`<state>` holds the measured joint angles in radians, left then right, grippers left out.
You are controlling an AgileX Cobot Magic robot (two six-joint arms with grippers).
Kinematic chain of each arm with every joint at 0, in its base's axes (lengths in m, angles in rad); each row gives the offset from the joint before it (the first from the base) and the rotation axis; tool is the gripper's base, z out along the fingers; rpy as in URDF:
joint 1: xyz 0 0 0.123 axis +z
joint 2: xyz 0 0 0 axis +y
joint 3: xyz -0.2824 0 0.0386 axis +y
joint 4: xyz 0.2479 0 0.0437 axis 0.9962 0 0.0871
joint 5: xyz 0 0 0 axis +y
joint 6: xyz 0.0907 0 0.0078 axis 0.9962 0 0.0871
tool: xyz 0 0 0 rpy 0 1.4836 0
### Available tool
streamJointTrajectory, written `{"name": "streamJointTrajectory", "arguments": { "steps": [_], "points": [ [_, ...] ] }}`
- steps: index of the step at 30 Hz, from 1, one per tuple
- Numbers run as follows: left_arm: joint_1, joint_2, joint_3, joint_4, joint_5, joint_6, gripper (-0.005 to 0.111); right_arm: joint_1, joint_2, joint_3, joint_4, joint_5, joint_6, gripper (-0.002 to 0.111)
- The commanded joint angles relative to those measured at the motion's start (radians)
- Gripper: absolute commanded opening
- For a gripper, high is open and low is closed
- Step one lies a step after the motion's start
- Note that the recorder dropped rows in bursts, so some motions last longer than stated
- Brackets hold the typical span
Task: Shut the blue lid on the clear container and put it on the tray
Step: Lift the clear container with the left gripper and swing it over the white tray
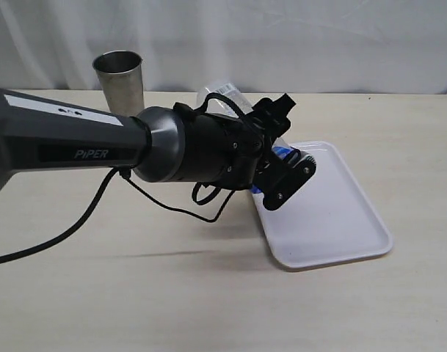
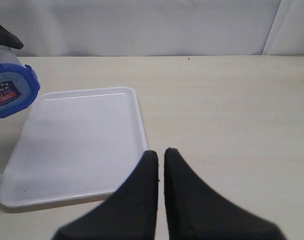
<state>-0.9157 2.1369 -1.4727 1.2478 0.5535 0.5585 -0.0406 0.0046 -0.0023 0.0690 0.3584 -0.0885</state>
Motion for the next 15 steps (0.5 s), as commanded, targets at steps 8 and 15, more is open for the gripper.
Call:
{"name": "streamJointTrajectory", "arguments": {
  "steps": [8,15],
  "points": [
    [-0.046,-0.016,-0.013,0.051,0.001,-0.012,0.0,-0.004,-0.005,0.002,0.004,-0.012,0.001,0.005],
    [-0.059,-0.016,-0.013,0.045,0.048,-0.014,0.0,-0.004,-0.005,0.002,0.004,-0.012,0.001,0.005]
  ]
}}
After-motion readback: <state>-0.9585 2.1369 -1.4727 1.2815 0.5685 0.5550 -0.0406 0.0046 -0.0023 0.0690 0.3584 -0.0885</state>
